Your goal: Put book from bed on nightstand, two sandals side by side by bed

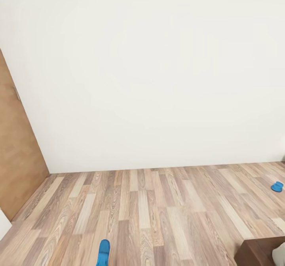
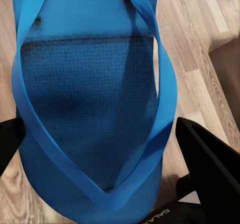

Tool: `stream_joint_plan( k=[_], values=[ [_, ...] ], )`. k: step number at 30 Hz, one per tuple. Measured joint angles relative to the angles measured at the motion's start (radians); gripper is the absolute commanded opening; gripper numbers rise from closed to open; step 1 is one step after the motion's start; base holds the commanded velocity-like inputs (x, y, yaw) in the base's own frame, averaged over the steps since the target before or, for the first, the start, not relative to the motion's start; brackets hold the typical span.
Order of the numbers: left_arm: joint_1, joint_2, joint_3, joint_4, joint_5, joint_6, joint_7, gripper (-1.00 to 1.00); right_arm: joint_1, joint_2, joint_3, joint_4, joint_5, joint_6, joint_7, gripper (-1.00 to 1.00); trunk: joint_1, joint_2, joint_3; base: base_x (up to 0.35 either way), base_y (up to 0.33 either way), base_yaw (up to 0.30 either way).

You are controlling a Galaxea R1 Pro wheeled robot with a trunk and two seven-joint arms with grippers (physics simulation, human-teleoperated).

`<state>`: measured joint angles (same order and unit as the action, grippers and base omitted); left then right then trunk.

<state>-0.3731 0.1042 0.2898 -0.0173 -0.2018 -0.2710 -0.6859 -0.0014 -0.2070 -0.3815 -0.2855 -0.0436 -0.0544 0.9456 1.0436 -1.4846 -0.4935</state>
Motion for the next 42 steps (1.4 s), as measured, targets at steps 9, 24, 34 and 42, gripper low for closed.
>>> stream_joint_plan(
  k=[9, 24, 34, 42],
  values=[
    [0.000, 0.000, 0.000, 0.000, 0.000, 0.000, 0.000, -1.00, 0.000, 0.000, 0.000, 0.000, 0.000, 0.000, -0.001, 1.00, 0.000, 0.000, 0.000, 0.326, 0.000, 0.000],
    [0.000, 0.000, 0.000, 0.000, 0.000, 0.000, 0.000, -1.00, 0.000, 0.000, 0.000, 0.000, 0.000, 0.000, -0.001, 1.00, 0.000, 0.000, 0.000, 0.326, 0.000, 0.000],
    [0.000, 0.000, 0.000, 0.000, 0.000, 0.000, 0.000, -1.00, 0.000, 0.000, 0.000, 0.000, 0.001, -0.001, -0.001, 1.00, 0.000, 0.000, 0.000, 0.326, 0.000, 0.000],
    [0.000, 0.000, 0.000, 0.000, 0.000, 0.000, 0.000, -1.00, 0.000, 0.000, 0.000, 0.000, 0.001, -0.001, -0.001, 1.00, 0.000, 0.000, 0.000, 0.326, 0.000, 0.000]
  ],
)
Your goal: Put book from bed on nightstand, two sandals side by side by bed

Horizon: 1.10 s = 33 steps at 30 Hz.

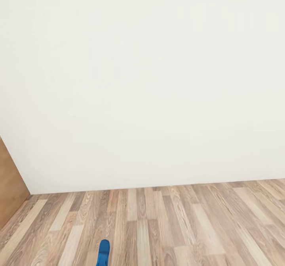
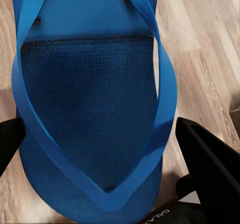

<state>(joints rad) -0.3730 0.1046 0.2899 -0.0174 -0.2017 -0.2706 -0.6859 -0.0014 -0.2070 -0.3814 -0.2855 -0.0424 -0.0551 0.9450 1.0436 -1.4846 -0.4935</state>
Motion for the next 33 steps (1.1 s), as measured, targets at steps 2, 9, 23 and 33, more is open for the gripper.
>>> stream_joint_plan(
  k=[2, 9, 23, 33],
  values=[
    [0.000, 0.001, 0.000, 0.000, 0.000, 0.000, 0.000, -1.00, 0.000, 0.000, 0.000, 0.000, 0.000, 0.000, 0.000, 1.00, 0.000, 0.000, 0.000, 0.326, 0.000, 0.000],
    [0.000, 0.001, 0.000, 0.000, 0.000, 0.000, 0.000, -1.00, 0.000, 0.000, 0.000, 0.000, 0.000, -0.001, 0.000, 1.00, 0.000, 0.000, 0.000, 0.327, 0.000, 0.000],
    [0.000, 0.001, 0.000, 0.000, 0.000, 0.000, 0.000, -1.00, 0.000, 0.000, 0.000, 0.000, 0.000, -0.001, 0.000, 1.00, 0.000, 0.000, 0.000, 0.327, 0.000, 0.000],
    [0.000, 0.000, 0.000, 0.000, 0.000, 0.000, 0.000, -1.00, 0.000, 0.000, 0.000, 0.000, 0.000, -0.001, 0.000, 1.00, 0.000, 0.000, 0.000, 0.327, 0.000, 0.000]
  ],
)
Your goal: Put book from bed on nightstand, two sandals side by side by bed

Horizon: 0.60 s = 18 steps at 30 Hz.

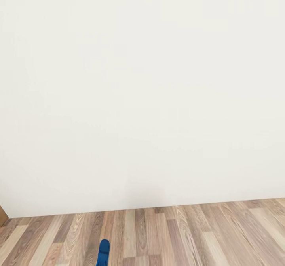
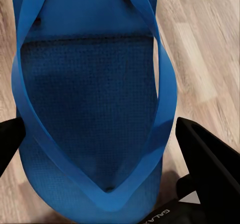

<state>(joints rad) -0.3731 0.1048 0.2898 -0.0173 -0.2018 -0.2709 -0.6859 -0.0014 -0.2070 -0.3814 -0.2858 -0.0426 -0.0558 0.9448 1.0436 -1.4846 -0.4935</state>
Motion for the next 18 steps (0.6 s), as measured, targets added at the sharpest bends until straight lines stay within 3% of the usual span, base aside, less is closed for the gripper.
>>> stream_joint_plan(
  k=[14, 18],
  values=[
    [0.000, 0.000, 0.000, 0.000, 0.000, 0.000, 0.000, -1.00, 0.000, 0.000, 0.000, 0.000, 0.000, 0.000, 0.000, 1.00, 0.000, 0.000, 0.000, 0.327, 0.000, -0.002],
    [0.000, 0.000, 0.000, 0.000, 0.000, 0.000, 0.000, -1.00, 0.000, 0.000, 0.000, 0.000, 0.000, 0.000, 0.000, 1.00, 0.000, 0.000, 0.000, 0.327, 0.000, -0.162]
  ],
)
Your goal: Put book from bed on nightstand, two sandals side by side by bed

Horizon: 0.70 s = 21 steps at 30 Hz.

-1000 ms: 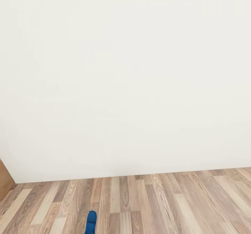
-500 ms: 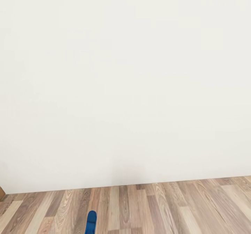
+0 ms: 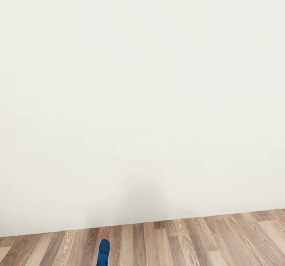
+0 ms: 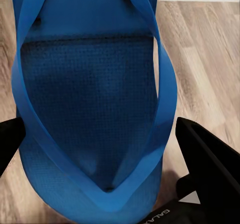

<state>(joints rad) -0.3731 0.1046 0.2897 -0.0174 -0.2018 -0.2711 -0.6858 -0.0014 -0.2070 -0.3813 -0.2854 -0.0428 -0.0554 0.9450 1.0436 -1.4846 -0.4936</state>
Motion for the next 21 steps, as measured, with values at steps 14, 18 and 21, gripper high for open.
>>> stream_joint_plan(
  k=[14, 18, 21],
  values=[
    [0.000, 0.000, 0.000, 0.000, 0.000, 0.000, 0.000, -1.00, 0.000, 0.000, 0.000, -0.002, -0.001, 0.000, 0.001, 1.00, 0.000, 0.000, 0.000, 0.326, 0.000, -0.050],
    [0.000, 0.000, 0.000, 0.000, 0.000, 0.000, 0.000, -1.00, 0.000, 0.000, 0.000, -0.002, -0.001, 0.000, 0.001, 1.00, 0.000, 0.000, 0.000, 0.326, 0.000, 0.000],
    [0.000, 0.000, 0.000, 0.000, 0.000, 0.000, 0.000, -1.00, 0.000, 0.000, 0.000, -0.002, -0.001, 0.000, 0.001, 1.00, 0.000, 0.000, 0.000, 0.326, 0.000, 0.000]
  ],
)
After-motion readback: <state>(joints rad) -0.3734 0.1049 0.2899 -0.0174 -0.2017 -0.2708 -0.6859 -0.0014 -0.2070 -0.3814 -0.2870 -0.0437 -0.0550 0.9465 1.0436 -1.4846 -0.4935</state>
